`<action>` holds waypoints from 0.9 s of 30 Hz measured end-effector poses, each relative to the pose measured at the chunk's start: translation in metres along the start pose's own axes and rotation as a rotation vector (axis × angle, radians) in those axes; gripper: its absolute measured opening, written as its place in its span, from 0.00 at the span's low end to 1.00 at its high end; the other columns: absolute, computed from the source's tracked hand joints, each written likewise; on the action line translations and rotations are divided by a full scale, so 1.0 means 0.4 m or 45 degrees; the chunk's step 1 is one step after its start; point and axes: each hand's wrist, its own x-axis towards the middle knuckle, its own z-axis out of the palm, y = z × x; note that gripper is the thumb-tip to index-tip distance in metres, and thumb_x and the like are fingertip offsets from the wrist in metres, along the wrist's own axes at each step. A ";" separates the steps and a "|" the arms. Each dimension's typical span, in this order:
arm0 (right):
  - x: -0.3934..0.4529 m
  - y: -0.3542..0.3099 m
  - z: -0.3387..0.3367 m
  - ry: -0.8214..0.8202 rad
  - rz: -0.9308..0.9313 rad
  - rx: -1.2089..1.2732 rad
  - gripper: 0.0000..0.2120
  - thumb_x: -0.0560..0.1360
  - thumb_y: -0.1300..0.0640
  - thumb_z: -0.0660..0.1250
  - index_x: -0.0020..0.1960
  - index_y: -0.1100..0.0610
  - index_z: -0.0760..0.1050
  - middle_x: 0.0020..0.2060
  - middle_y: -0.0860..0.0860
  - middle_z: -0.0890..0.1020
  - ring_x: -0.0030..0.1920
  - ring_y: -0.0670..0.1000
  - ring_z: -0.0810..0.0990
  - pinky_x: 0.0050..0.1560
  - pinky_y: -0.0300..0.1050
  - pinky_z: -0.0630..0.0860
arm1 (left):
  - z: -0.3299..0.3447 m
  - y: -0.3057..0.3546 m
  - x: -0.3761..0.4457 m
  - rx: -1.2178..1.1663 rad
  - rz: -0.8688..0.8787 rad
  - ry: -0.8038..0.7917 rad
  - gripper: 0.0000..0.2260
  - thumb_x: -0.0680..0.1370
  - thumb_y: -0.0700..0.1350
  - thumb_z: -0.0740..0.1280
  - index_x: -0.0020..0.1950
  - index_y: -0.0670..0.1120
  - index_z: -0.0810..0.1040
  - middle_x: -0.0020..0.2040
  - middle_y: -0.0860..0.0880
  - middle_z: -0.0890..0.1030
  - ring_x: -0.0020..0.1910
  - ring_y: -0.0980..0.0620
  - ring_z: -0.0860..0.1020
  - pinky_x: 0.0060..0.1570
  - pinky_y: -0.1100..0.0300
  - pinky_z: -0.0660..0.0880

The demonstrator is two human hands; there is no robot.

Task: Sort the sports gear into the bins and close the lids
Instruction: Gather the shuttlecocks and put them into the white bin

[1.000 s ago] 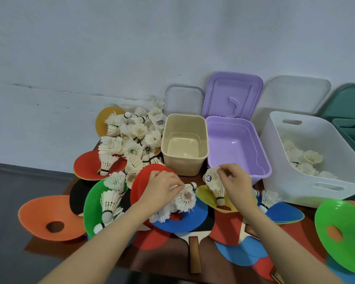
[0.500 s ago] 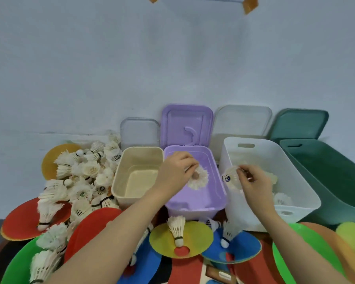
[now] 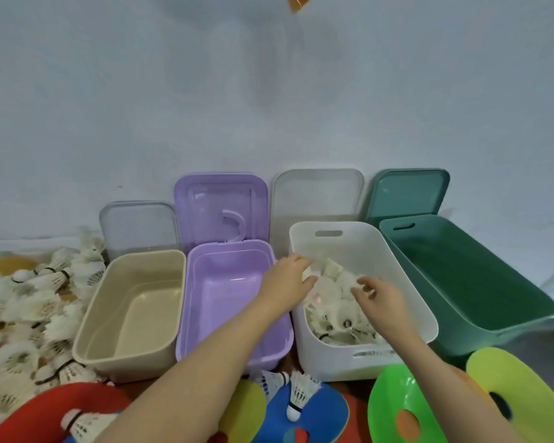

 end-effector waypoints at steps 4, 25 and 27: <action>-0.028 -0.011 0.025 -0.058 -0.048 -0.092 0.12 0.77 0.52 0.63 0.58 0.55 0.77 0.51 0.51 0.78 0.48 0.50 0.77 0.48 0.44 0.72 | 0.007 -0.039 -0.036 0.198 0.052 0.007 0.18 0.79 0.49 0.60 0.70 0.48 0.69 0.65 0.49 0.74 0.62 0.46 0.71 0.57 0.55 0.68; -0.355 -0.487 0.324 -0.387 -0.659 0.202 0.06 0.76 0.57 0.66 0.52 0.56 0.79 0.41 0.47 0.78 0.45 0.47 0.76 0.46 0.43 0.72 | -0.306 -0.425 -0.590 0.315 -0.220 0.200 0.14 0.78 0.49 0.60 0.59 0.49 0.79 0.60 0.51 0.77 0.60 0.50 0.72 0.52 0.61 0.54; -0.395 -0.525 0.365 -0.459 -0.701 0.167 0.07 0.75 0.54 0.66 0.50 0.55 0.80 0.41 0.47 0.79 0.44 0.47 0.76 0.46 0.43 0.72 | -0.315 -0.463 -0.660 0.283 -0.258 0.218 0.12 0.78 0.48 0.62 0.60 0.50 0.77 0.60 0.54 0.76 0.61 0.53 0.70 0.53 0.61 0.53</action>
